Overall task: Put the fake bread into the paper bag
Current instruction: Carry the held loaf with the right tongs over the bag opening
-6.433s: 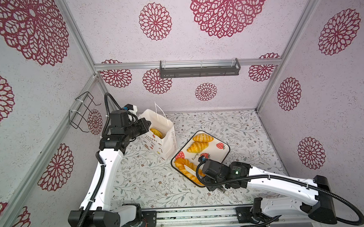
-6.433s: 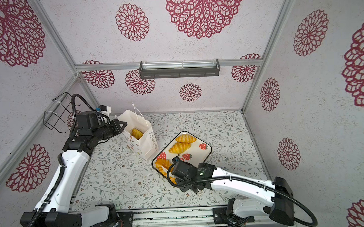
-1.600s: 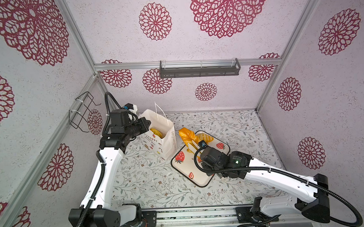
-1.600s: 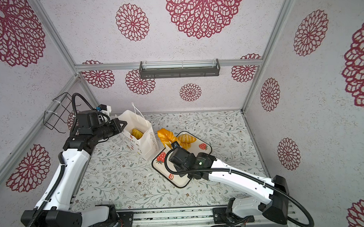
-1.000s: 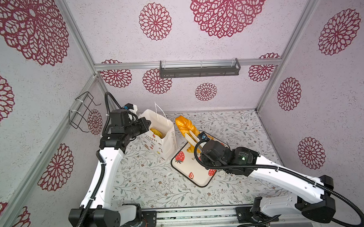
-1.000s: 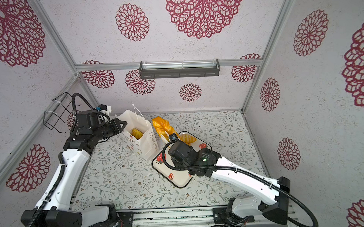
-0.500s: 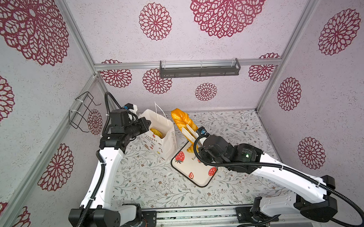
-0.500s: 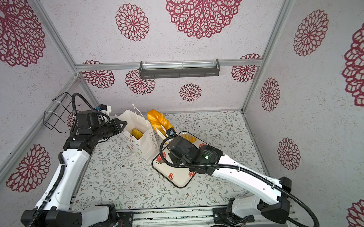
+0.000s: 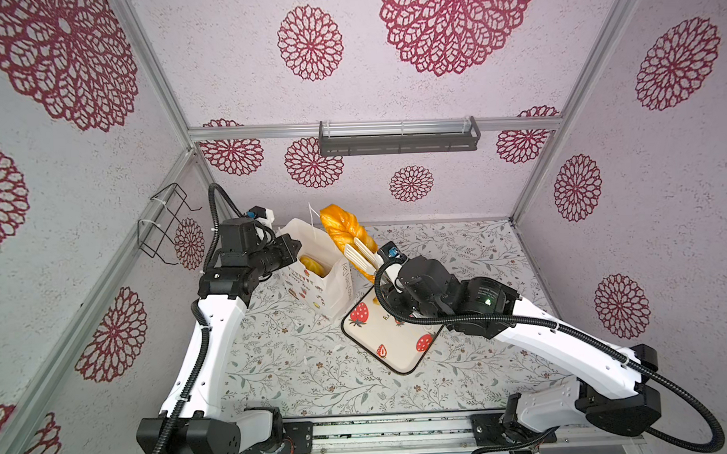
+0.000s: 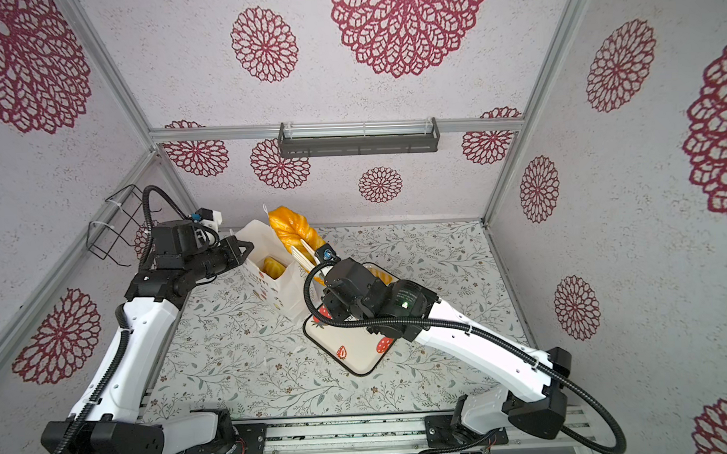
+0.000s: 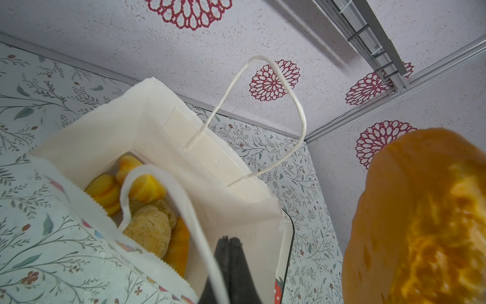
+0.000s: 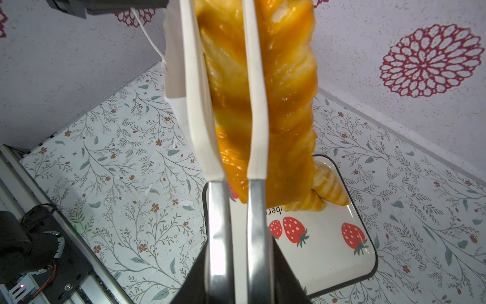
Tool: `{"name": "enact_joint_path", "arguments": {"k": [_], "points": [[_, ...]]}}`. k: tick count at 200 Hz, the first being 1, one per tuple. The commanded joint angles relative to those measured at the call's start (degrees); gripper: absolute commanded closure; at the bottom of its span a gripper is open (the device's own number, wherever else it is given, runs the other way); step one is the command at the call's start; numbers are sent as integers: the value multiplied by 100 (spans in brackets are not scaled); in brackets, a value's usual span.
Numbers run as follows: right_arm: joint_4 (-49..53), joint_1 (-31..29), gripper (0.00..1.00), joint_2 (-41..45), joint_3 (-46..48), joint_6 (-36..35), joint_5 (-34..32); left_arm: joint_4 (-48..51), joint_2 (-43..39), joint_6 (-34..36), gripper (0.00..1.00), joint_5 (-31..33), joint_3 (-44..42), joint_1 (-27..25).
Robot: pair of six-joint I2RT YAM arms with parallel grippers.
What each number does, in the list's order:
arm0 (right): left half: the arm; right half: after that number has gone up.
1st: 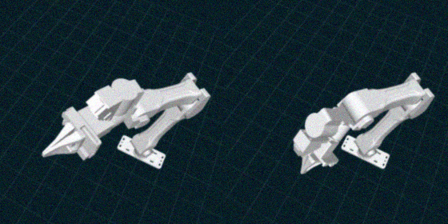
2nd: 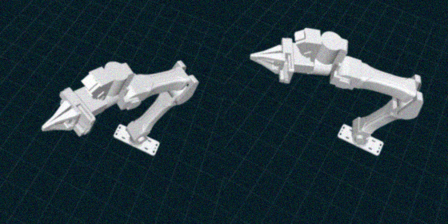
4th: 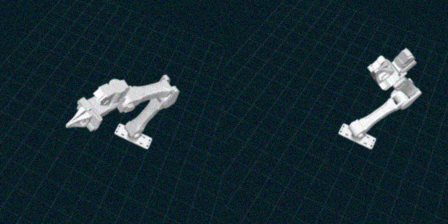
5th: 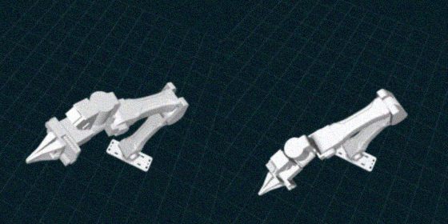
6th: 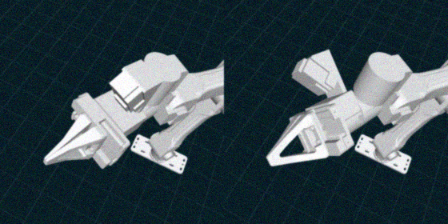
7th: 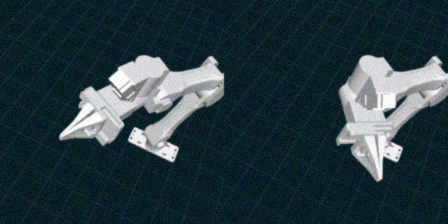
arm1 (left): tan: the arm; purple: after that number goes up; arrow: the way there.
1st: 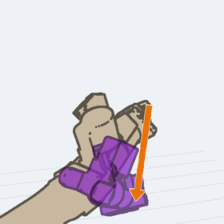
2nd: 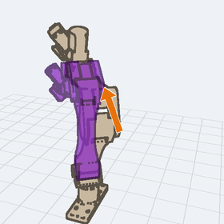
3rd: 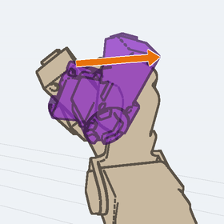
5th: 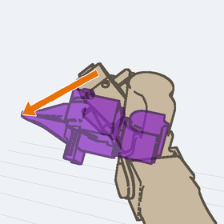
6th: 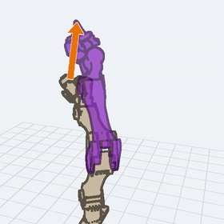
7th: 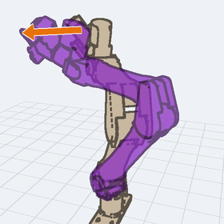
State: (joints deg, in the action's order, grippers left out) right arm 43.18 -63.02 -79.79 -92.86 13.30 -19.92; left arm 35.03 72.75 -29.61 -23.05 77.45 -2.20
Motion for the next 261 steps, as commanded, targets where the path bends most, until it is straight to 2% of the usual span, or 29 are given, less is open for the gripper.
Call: {"name": "enact_joint_path", "arguments": {"k": [1,92,158,219,261], "points": [[-560,27,87,-74,-494,-276,109,-13,-127,40,100,36,113,27],[-681,170,86,-1072,-1798,-609,405,24,-206,74,100,98,58,35],[-789,497,86,-1566,-2355,-609,1058,127,-261,120,100,177,16,44],[-793,526,85,-2058,-2899,-671,1632,152,-313,139,100,175,-55,71],[-724,562,85,-2418,-3217,-706,1717,145,-332,146,100,158,-105,96]]}}
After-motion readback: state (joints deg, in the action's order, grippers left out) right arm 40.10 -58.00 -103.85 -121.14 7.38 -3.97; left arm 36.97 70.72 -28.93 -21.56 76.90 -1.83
